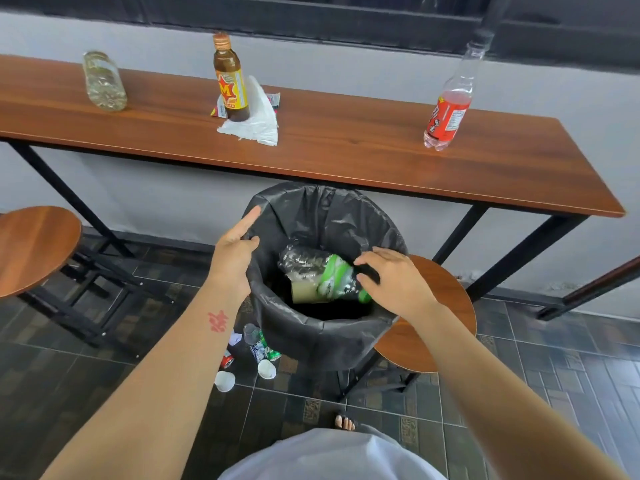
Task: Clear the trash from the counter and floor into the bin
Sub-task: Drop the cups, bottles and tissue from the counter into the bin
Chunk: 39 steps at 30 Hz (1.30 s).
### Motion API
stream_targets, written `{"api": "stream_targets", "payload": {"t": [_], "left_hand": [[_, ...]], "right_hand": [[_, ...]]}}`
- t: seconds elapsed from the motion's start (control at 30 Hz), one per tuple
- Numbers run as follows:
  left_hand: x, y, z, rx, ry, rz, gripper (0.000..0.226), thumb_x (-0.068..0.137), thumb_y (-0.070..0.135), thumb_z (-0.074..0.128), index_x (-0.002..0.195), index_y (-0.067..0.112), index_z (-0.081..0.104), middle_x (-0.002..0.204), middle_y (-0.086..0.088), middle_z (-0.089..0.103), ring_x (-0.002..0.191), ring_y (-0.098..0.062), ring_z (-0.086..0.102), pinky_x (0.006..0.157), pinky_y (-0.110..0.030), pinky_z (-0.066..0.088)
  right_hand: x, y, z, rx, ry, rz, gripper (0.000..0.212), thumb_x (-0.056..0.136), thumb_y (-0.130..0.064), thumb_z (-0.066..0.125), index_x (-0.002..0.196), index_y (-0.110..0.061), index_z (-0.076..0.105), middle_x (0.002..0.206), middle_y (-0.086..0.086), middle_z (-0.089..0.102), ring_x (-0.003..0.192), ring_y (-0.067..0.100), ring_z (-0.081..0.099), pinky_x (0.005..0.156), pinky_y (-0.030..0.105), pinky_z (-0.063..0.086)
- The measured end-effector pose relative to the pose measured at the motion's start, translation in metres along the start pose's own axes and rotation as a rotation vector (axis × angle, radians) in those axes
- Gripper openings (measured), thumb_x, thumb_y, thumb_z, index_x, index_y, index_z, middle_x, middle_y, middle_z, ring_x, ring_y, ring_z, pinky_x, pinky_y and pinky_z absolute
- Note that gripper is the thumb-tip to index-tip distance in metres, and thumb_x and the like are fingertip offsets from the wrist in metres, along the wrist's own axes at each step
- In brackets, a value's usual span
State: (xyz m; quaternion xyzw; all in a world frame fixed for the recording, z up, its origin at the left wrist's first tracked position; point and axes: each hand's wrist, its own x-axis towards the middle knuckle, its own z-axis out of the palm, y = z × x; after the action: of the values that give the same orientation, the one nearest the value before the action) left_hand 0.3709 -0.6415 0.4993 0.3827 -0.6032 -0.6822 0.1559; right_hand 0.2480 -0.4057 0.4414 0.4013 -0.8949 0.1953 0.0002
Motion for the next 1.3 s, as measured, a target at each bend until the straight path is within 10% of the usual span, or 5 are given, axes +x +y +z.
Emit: {"api": "stream_targets", "payload": {"t": [0.47,0.87,1.3], "left_hand": [[0.011,0.007,0.029,0.040,-0.019,0.035,0.057,0.099,-0.005,0.044,0.130,0.039,0.062,0.153,0.010,0.039,0.144,-0.015,0.029,0.115,-0.034,0.030],[0.028,0.007,0.049,0.017,0.018,0.021,0.060,0.099,-0.003,0.043,0.117,0.048,0.068,0.149,0.010,0.045,0.139,-0.015,0.037,0.113,-0.043,0.034],[0.032,-0.003,0.053,-0.053,0.084,0.040,0.060,0.098,-0.006,0.044,0.119,0.044,0.069,0.143,0.014,0.051,0.136,-0.013,0.041,0.113,-0.041,0.035]], "right_hand": [[0.063,0.024,-0.087,0.091,0.733,0.320,0.054,0.094,-0.038,0.058,0.140,-0.013,0.044,0.152,0.007,0.038,0.138,0.023,0.038,0.112,0.036,0.032],[0.156,0.082,-0.119,0.320,0.549,0.580,0.096,0.089,-0.042,0.066,0.156,-0.013,0.004,0.161,0.006,0.020,0.145,0.027,0.029,0.114,0.041,0.030],[0.159,0.084,-0.119,0.479,0.596,0.537,0.066,0.086,-0.037,0.072,0.139,-0.018,0.037,0.134,0.000,0.055,0.120,0.018,0.057,0.098,0.031,0.045]]}}
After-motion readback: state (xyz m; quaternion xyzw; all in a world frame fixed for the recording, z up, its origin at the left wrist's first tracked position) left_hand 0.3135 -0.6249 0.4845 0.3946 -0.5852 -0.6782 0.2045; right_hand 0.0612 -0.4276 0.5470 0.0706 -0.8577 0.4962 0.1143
